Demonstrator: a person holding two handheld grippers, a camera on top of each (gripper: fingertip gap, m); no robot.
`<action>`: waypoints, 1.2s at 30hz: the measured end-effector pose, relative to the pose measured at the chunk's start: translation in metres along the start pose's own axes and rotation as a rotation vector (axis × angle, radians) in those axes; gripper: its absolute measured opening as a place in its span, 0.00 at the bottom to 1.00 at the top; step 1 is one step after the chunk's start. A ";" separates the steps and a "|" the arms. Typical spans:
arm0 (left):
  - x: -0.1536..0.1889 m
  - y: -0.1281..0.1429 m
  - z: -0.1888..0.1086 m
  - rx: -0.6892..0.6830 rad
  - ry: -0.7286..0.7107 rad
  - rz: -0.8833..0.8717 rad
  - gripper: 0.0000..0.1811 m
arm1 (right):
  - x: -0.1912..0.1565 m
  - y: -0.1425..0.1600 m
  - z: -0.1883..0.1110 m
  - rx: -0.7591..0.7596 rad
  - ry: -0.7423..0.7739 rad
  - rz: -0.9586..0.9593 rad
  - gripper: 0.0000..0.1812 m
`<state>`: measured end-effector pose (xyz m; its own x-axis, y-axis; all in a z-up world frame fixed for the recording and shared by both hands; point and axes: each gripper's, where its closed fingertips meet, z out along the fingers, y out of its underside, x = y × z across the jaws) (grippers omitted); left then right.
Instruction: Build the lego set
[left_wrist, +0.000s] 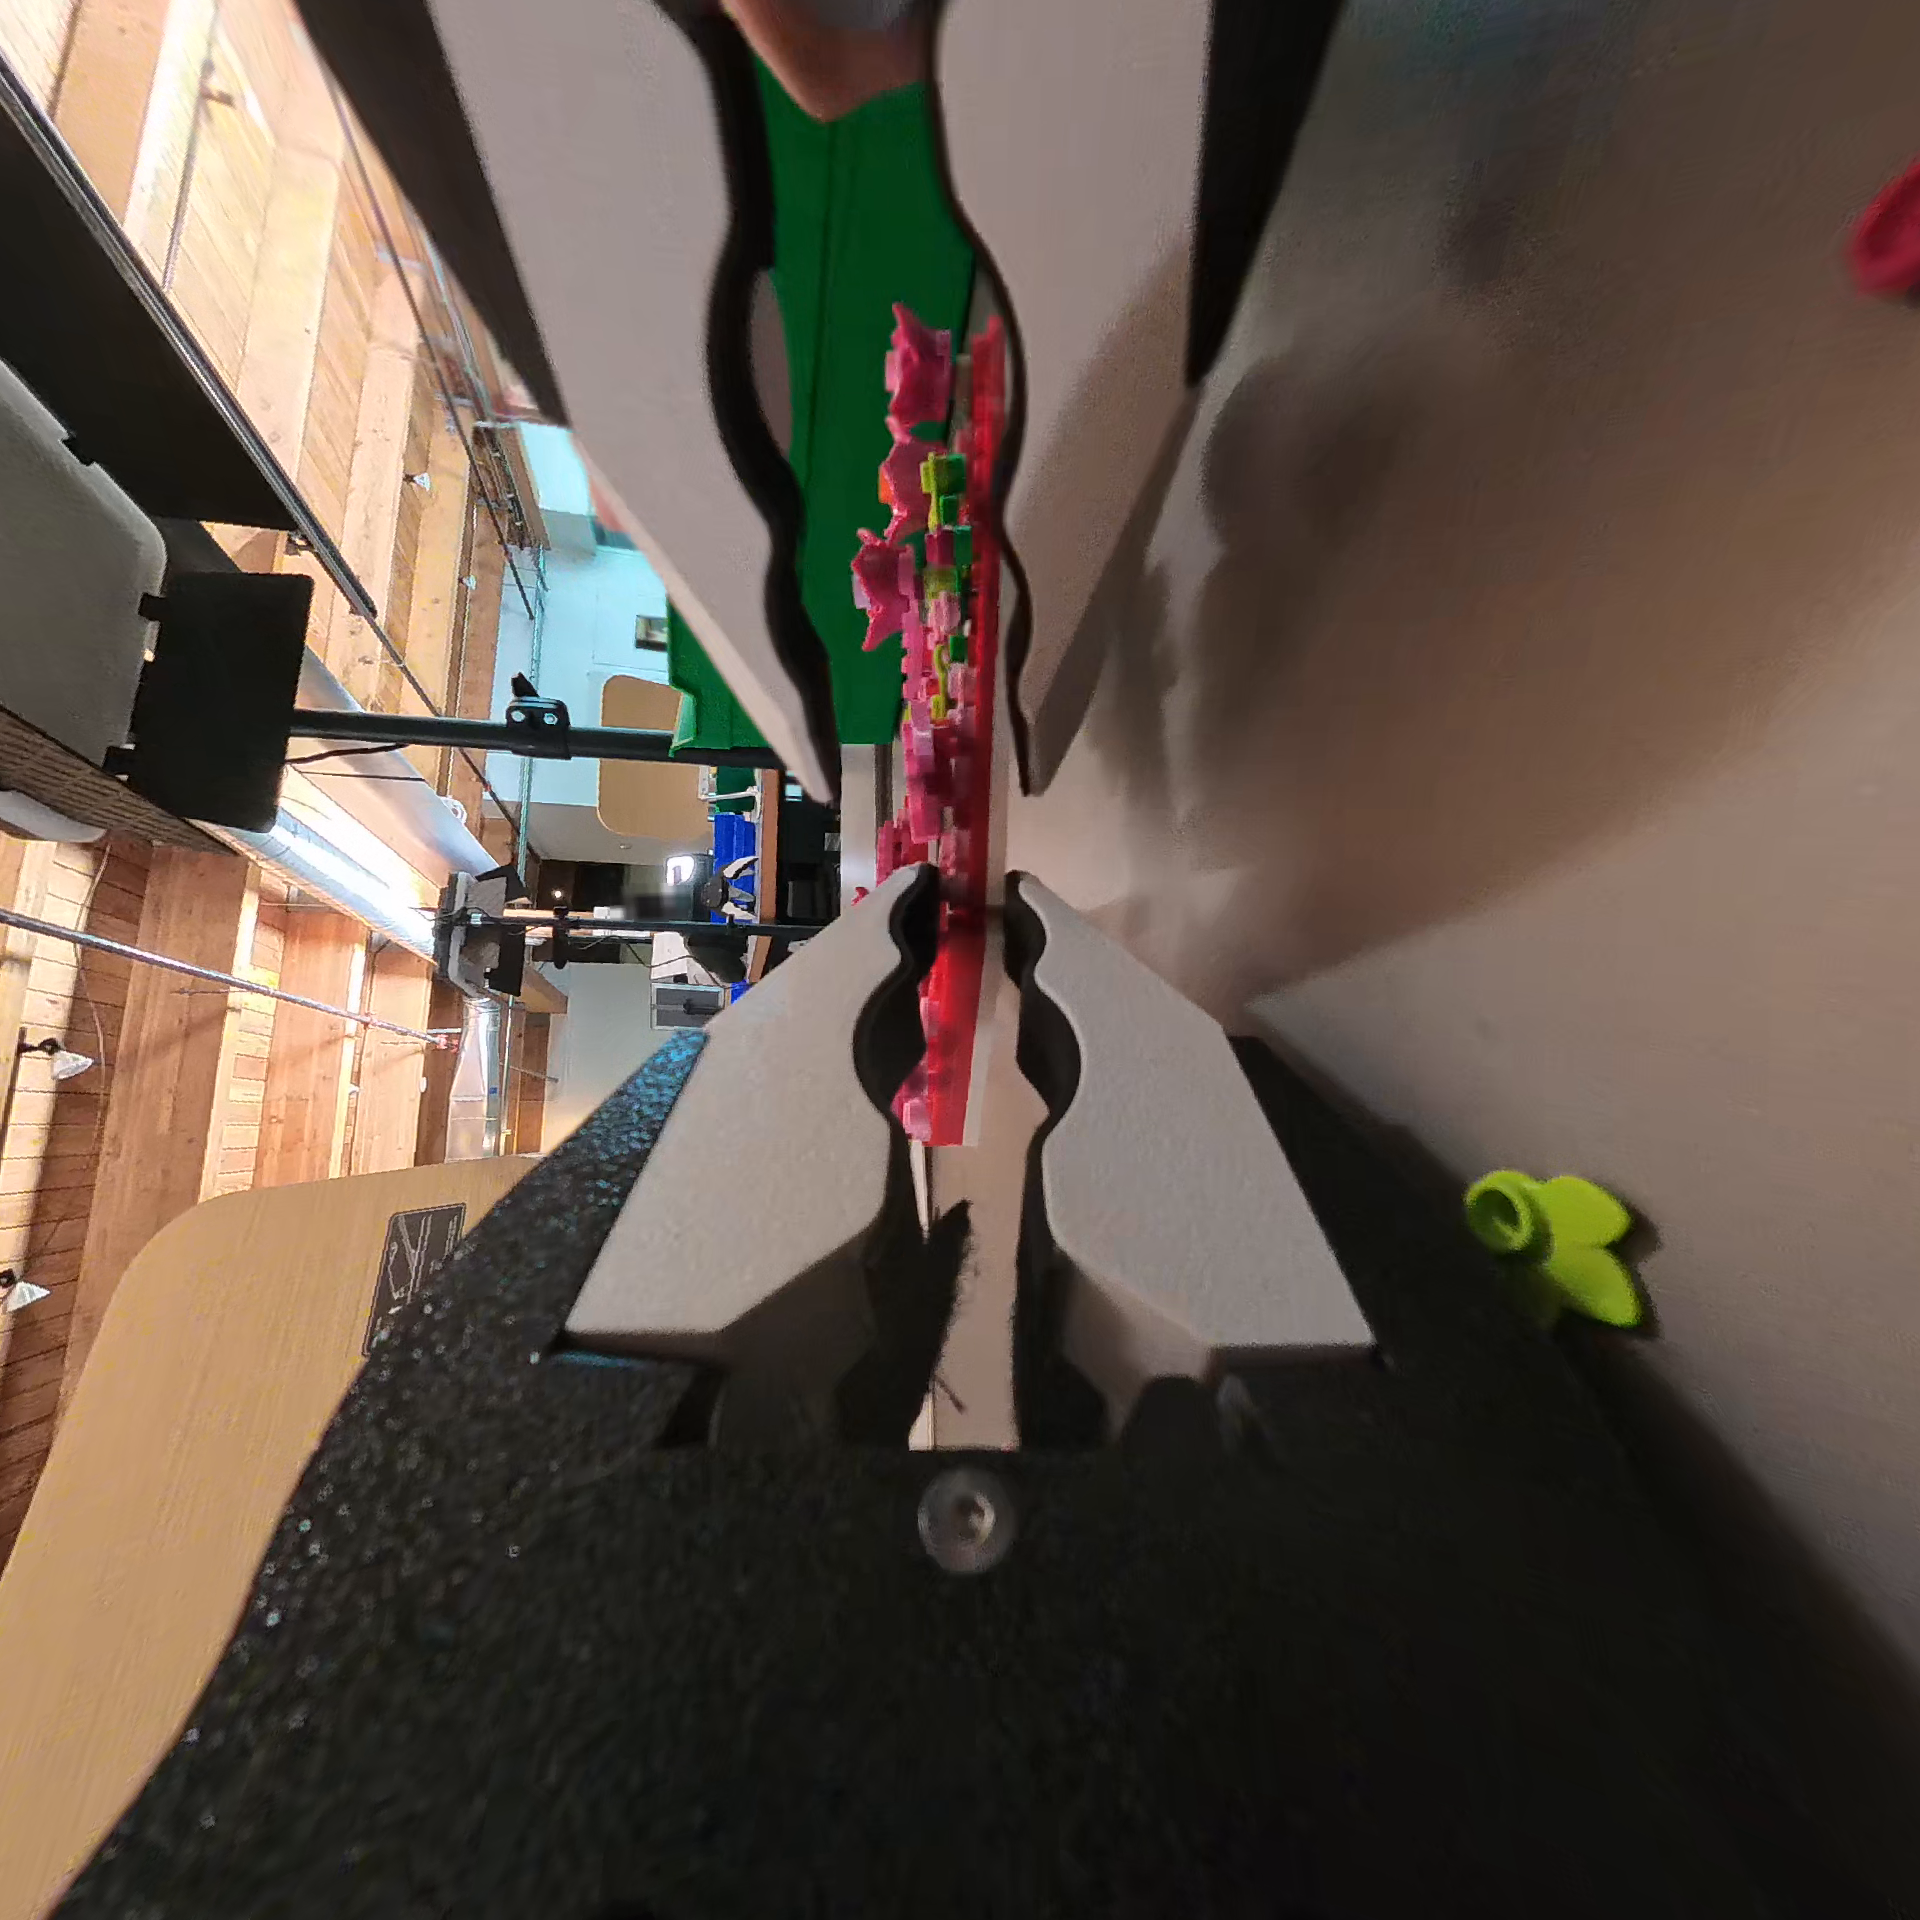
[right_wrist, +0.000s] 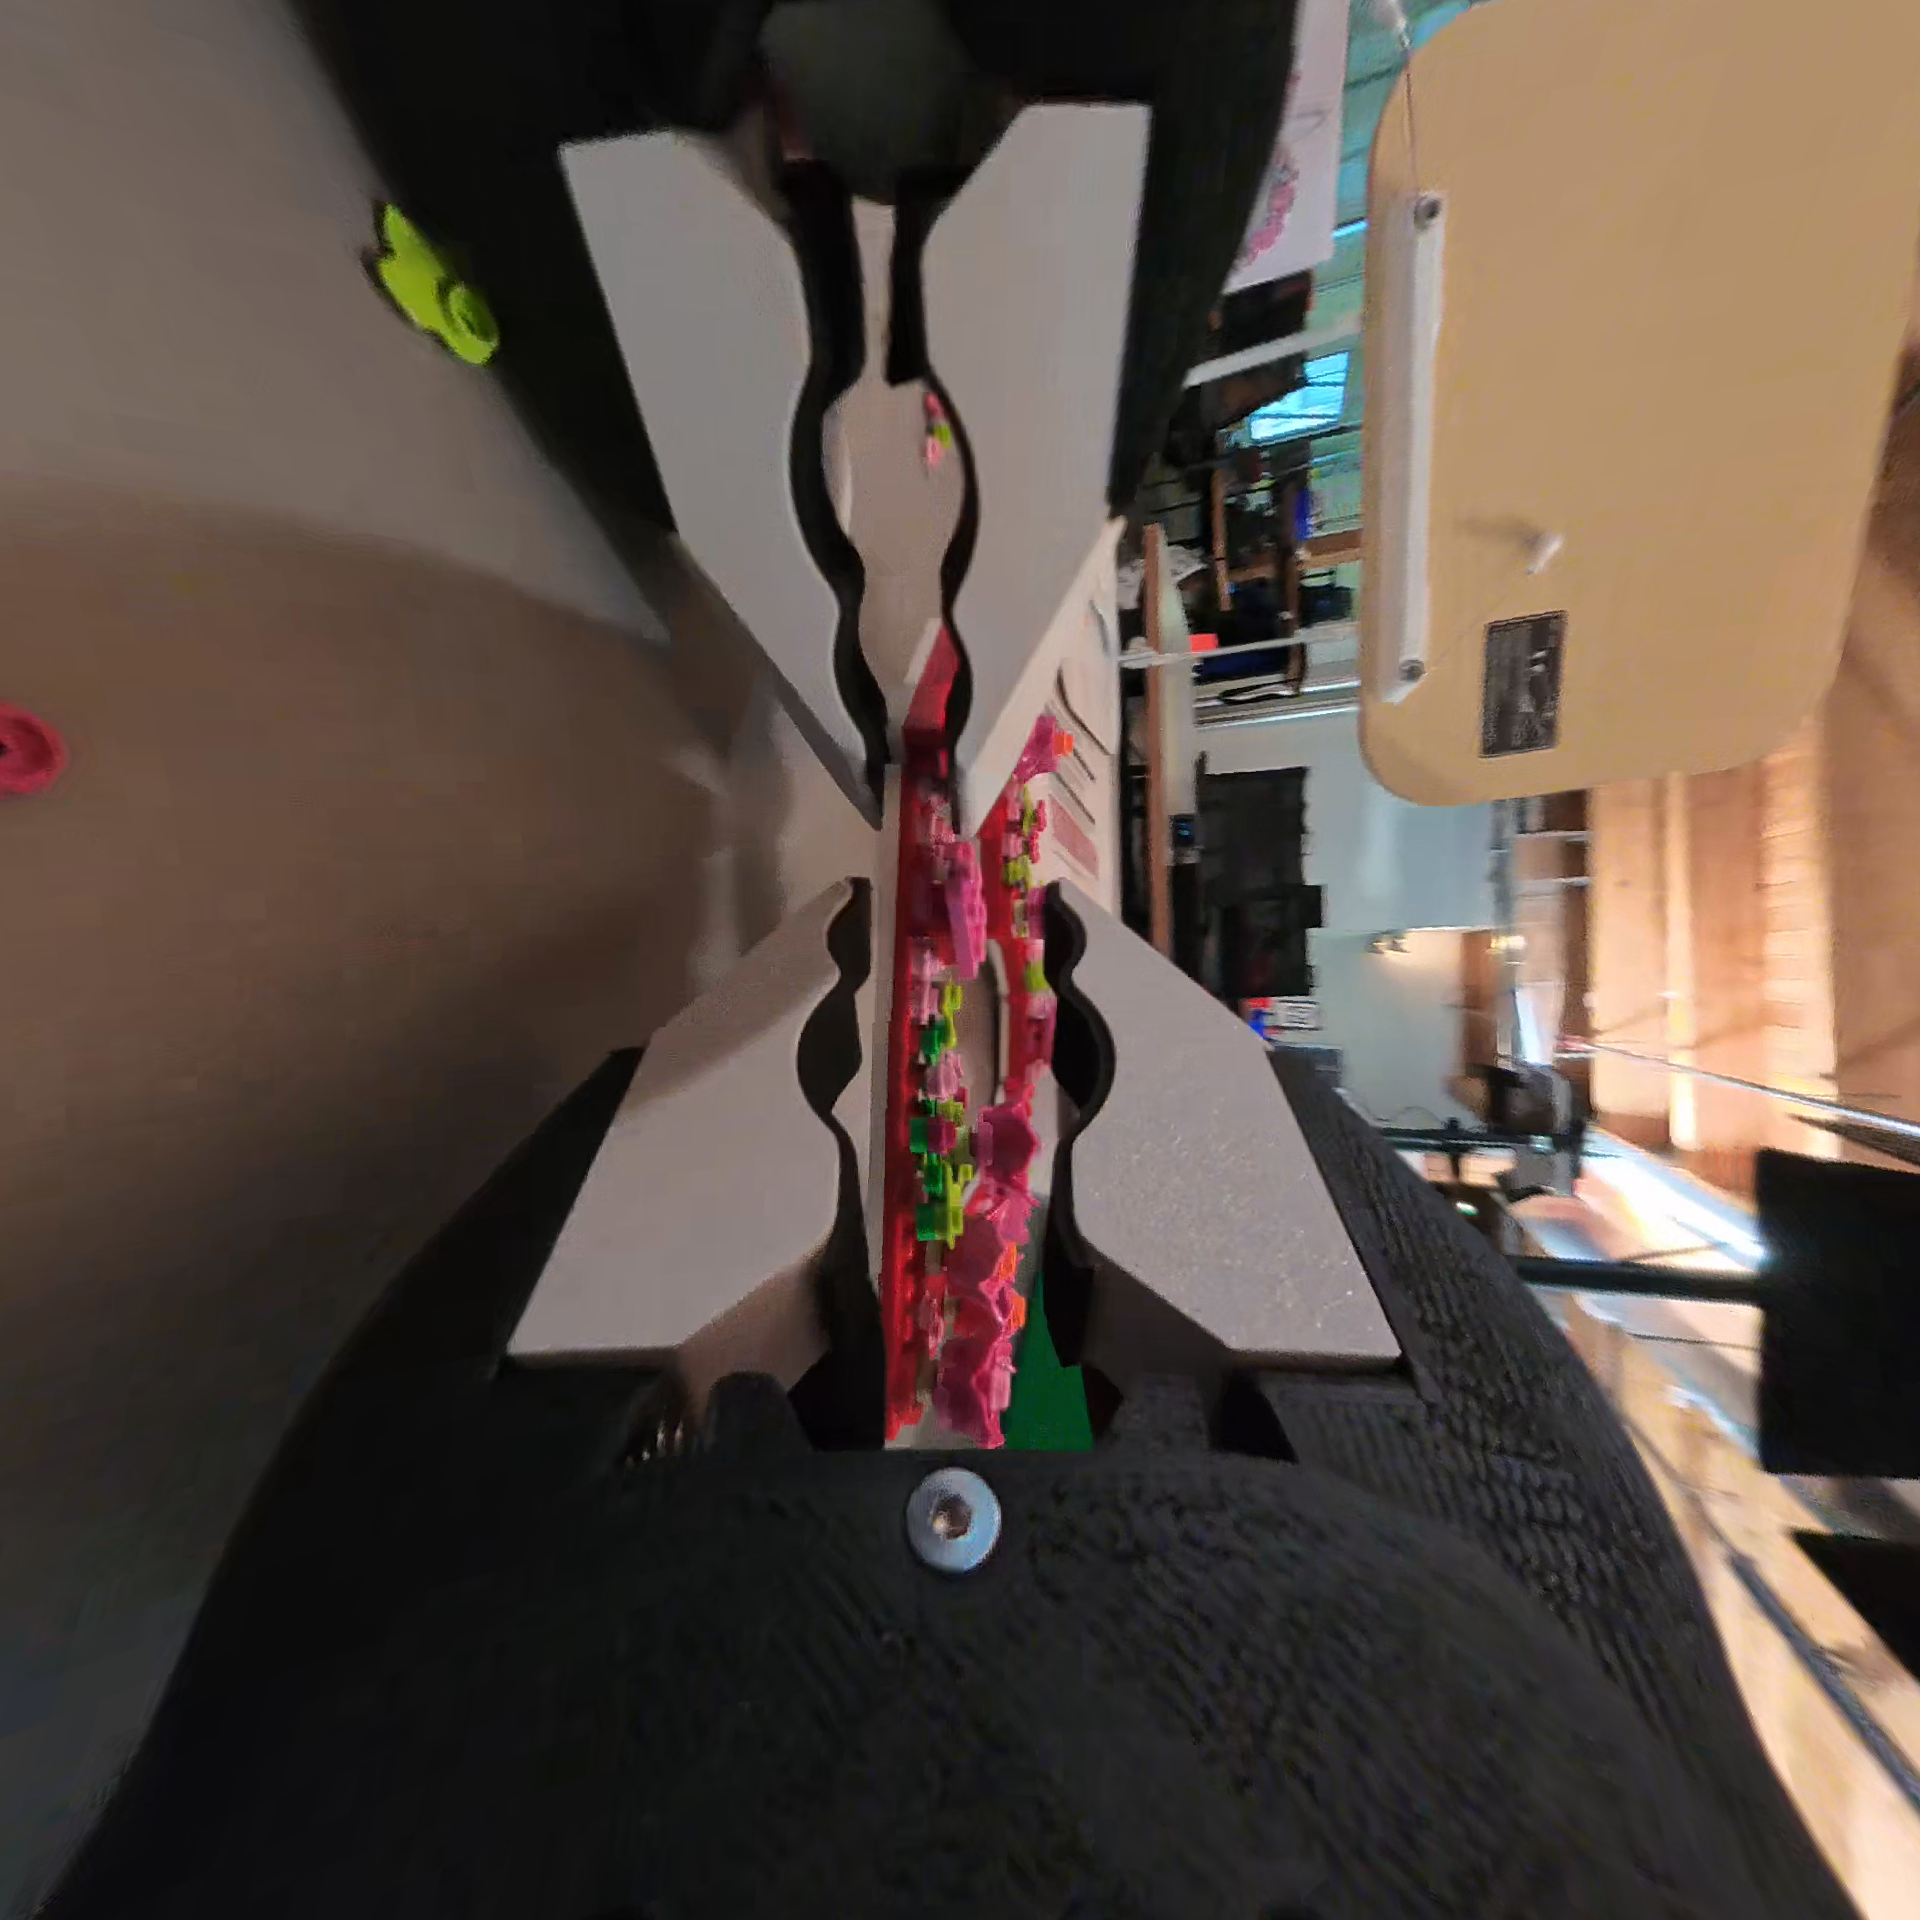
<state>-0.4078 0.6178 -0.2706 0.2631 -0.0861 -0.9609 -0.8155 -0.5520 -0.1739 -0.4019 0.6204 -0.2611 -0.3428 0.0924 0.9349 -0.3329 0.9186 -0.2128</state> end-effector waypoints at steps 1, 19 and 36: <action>0.000 0.000 0.000 0.000 0.000 -0.003 0.05 | -0.002 0.001 0.002 -0.008 0.016 -0.032 0.17; 0.014 -0.004 0.002 -0.032 0.185 -0.022 0.16 | -0.002 0.014 -0.043 0.028 0.148 0.260 0.19; -0.144 0.007 -0.086 0.330 0.009 -1.009 0.21 | 0.045 0.060 -0.058 0.006 0.388 0.565 0.19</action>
<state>-0.4066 0.5550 -0.1146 0.8988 0.2794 -0.3378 -0.3168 -0.1185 -0.9411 -0.3867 0.7016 -0.2151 -0.1259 0.6888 0.7139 -0.2013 0.6870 -0.6983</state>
